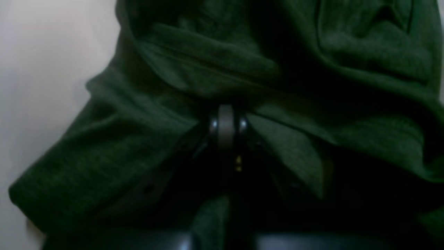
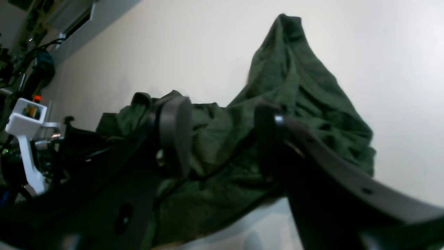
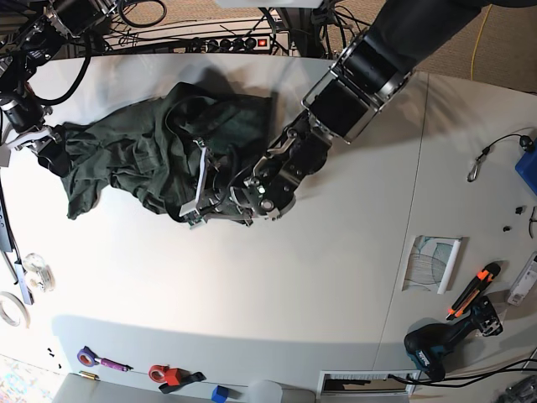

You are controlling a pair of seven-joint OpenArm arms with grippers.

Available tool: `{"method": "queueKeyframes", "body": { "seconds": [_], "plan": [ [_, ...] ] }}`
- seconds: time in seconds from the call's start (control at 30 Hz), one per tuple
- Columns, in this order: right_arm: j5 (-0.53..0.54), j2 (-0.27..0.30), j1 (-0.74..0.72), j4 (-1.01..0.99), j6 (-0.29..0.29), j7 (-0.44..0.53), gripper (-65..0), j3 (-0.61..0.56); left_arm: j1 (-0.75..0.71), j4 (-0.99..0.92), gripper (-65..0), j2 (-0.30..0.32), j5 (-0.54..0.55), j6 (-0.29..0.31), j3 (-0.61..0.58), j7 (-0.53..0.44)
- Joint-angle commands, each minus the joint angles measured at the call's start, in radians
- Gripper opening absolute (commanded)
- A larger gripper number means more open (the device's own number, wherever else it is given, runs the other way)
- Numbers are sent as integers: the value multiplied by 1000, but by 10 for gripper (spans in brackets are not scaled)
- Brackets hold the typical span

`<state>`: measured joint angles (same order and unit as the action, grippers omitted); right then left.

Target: Layout the t-shirt on the table in an organized manner, then fold the t-shirt properly

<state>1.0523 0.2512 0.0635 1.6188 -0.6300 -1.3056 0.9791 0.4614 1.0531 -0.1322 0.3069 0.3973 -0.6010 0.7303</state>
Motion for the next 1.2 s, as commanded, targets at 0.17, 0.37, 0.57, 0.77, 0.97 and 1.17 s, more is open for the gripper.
{"method": "queueKeyframes", "body": {
  "seconds": [0.17,0.37,0.57,0.77,0.97,1.17],
  "plan": [
    [31,23,-8,18,-10,24,-363,2,46,19,-650,-25,67,-9,1,-121],
    [31,23,-8,18,-10,42,-363,2,29,18,-650,-25,171,135,1,-235],
    [-90,32,-32,18,-11,202,-363,13,76,84,-650,-25,372,301,65,-106],
    [-294,141,-93,2,14,304,-266,10,87,221,-499,-25,486,301,262,211],
    [-321,298,-190,-233,58,232,-216,-88,81,224,-362,-5,490,301,329,257],
    [-177,452,-356,-702,19,125,-206,-235,81,224,-362,34,476,301,329,256]
  ]
}}
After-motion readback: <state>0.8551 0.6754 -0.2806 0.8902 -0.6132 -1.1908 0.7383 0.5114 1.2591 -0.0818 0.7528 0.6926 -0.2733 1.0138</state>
